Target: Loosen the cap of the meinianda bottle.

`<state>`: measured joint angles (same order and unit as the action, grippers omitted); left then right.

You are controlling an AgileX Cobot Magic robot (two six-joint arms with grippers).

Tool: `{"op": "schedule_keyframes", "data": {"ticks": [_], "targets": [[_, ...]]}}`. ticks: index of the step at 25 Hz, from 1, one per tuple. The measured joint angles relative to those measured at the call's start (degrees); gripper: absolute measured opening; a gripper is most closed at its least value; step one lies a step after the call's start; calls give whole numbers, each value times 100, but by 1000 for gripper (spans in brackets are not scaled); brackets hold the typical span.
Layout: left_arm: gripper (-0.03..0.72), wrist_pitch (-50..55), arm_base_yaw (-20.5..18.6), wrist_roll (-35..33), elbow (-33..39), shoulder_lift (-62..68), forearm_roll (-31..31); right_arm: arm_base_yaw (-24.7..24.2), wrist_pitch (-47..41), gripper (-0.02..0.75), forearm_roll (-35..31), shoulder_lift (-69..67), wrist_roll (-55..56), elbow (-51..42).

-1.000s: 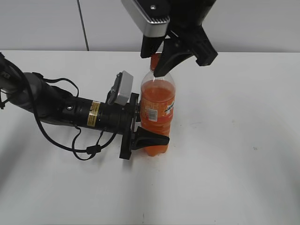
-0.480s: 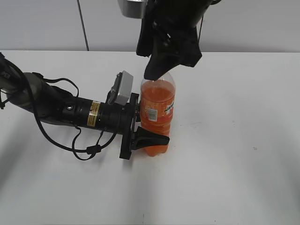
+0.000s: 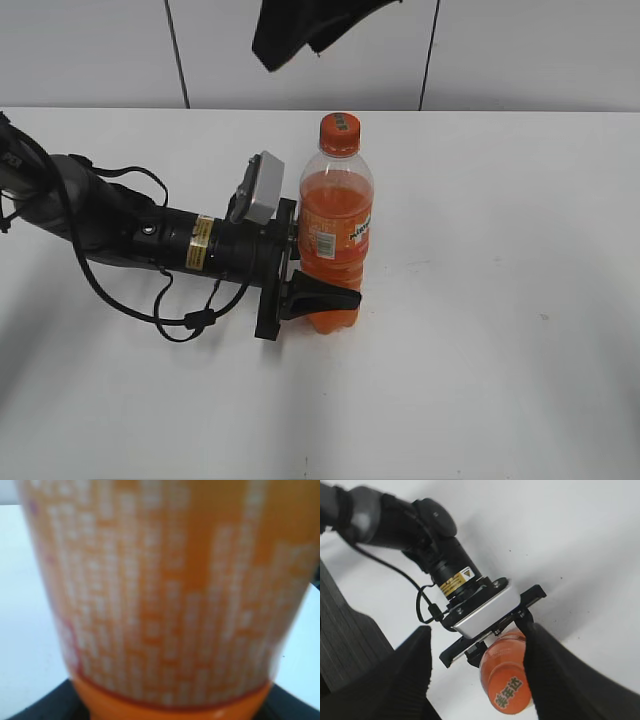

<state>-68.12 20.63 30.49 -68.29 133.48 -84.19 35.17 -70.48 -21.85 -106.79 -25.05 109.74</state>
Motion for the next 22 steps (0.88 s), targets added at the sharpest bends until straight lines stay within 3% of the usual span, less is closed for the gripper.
{"op": "schedule_keyframes", "data": {"ticks": [5, 9, 22], "targets": [[402, 2, 0, 5, 0, 0, 0, 0, 0, 439, 742, 0, 2433, 175], [402, 7, 0, 66, 0, 0, 6, 0, 0, 439, 1031, 0, 3520, 175], [402, 17, 0, 187, 0, 0, 16, 0, 0, 439, 1046, 0, 4563, -522]]}}
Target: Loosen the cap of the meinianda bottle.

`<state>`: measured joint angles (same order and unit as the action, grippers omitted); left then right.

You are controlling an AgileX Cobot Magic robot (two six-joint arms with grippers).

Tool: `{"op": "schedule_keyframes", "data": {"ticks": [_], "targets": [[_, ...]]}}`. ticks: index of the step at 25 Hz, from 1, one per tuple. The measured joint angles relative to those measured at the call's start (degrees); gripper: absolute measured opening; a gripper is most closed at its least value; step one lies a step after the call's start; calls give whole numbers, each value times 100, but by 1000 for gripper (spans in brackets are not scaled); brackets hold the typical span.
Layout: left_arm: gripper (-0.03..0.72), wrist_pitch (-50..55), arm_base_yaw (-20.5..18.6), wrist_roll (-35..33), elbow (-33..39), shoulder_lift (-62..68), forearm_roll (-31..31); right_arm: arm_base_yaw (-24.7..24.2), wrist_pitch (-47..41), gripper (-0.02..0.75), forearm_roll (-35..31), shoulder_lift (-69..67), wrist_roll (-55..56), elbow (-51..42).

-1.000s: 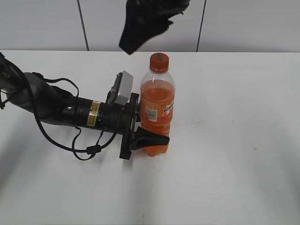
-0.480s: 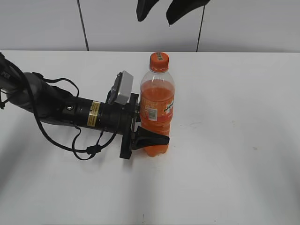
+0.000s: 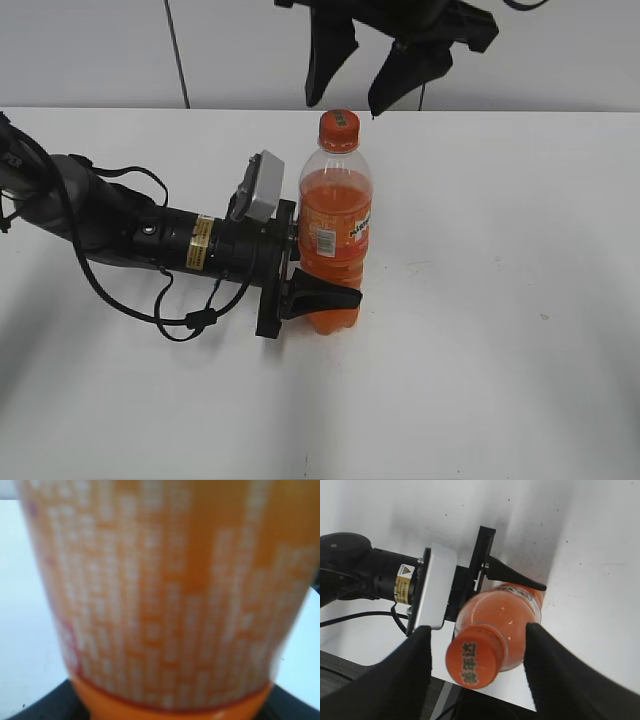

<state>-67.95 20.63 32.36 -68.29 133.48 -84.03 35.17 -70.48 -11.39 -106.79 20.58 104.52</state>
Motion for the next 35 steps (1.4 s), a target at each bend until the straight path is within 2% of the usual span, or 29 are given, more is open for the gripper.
{"op": "schedule_keyframes", "data": {"ticks": [4, 27, 29, 32, 35], "targets": [[402, 0, 0, 19, 0, 0, 0, 0, 0, 439, -74, 0, 53, -278], [402, 0, 0, 19, 0, 0, 5, 0, 0, 439, -228, -26, 65, -283], [402, 0, 0, 19, 0, 0, 5, 0, 0, 417, -228, -63, 65, -283], [402, -5, 0, 19, 0, 0, 5, 0, 0, 322, -229, -71, 65, -283], [402, 0, 0, 27, 0, 0, 16, 0, 0, 307, -224, -71, 65, -283]]}}
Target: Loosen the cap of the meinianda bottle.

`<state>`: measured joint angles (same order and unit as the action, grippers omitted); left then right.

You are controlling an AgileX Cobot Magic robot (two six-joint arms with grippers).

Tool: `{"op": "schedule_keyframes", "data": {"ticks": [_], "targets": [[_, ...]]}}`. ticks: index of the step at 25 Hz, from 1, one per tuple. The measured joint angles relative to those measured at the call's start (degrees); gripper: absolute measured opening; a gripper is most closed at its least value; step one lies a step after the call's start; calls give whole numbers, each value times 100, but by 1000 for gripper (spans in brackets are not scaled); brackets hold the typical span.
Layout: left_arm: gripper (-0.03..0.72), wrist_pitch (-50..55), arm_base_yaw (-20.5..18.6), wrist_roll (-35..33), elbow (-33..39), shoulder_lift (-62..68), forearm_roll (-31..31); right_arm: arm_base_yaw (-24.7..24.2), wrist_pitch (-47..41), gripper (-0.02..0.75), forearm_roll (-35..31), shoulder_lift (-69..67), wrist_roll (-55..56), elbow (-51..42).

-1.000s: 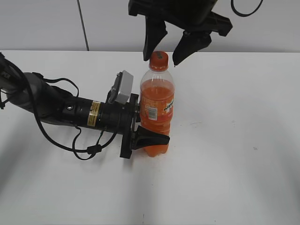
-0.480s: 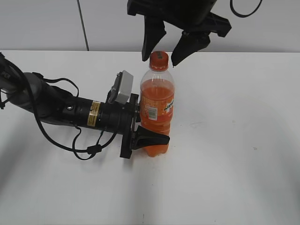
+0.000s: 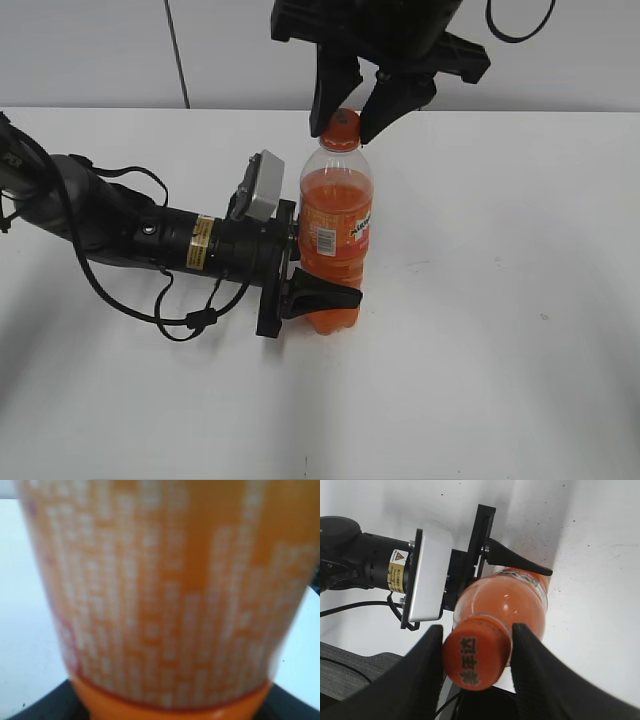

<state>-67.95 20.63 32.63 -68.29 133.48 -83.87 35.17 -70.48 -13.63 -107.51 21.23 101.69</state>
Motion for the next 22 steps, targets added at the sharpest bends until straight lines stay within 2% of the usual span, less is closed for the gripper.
{"op": "schedule_keyframes", "data": {"ticks": [5, 8, 11, 22], "targets": [[402, 0, 0, 5, 0, 0, -1, 0, 0, 307, 0, 0, -196, 0], [402, 0, 0, 5, 0, 0, -1, 0, 0, 304, -5, 0, -786, 0], [402, 5, 0, 16, 0, 0, -1, 0, 0, 280, -5, 0, -1845, 5], [401, -12, -6, -5, -5, 0, -98, 0, 0, 273, -133, 0, -5444, 5]]}}
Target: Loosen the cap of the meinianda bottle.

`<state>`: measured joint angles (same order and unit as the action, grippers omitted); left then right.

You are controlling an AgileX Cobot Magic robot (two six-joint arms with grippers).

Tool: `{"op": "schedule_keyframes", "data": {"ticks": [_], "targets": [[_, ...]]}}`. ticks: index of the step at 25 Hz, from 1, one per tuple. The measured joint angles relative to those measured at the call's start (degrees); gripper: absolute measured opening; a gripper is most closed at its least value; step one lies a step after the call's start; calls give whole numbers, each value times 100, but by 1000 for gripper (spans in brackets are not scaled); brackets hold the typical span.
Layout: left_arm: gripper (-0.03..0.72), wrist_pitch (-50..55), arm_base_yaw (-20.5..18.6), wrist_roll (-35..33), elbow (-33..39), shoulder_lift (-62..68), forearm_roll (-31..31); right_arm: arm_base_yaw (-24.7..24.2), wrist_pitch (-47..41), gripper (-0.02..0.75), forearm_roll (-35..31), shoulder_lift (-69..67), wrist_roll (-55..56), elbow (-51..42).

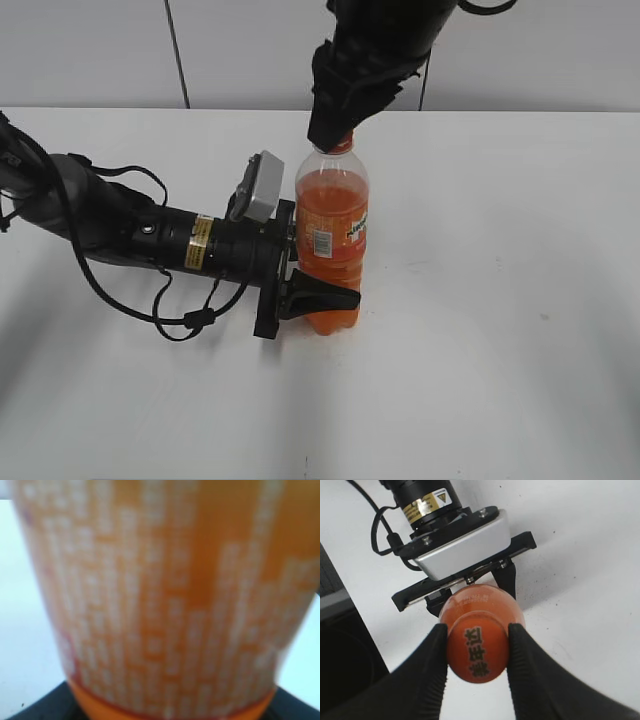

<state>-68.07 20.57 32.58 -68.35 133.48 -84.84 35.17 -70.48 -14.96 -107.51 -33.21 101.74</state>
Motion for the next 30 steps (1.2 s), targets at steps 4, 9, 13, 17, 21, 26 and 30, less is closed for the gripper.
{"op": "schedule_keyframes", "data": {"ticks": [4, 9, 13, 17, 21, 26, 30], "targets": [[401, -5, -4, -7, 0, 0, -12, 0, 0, 273, -13, 0, -1295, 0], [401, -5, -4, -20, 0, 0, -22, 0, -10, 273, -29, 0, -2567, 0], [401, -5, -4, -28, 0, 0, -26, 0, -34, 273, -41, 0, -3472, 0], [401, -5, -4, -46, 0, 0, -39, 0, -44, 273, -61, 0, -4254, 0], [401, -5, -4, -46, 0, 0, -39, 0, -44, 273, -83, 0, -4985, 0], [401, -24, -4, -71, 0, 0, -56, 0, -51, 273, -198, 0, -5838, 0], [401, -31, -6, -76, 0, 0, -68, 0, -56, 273, -220, 0, -6034, 0]]}}
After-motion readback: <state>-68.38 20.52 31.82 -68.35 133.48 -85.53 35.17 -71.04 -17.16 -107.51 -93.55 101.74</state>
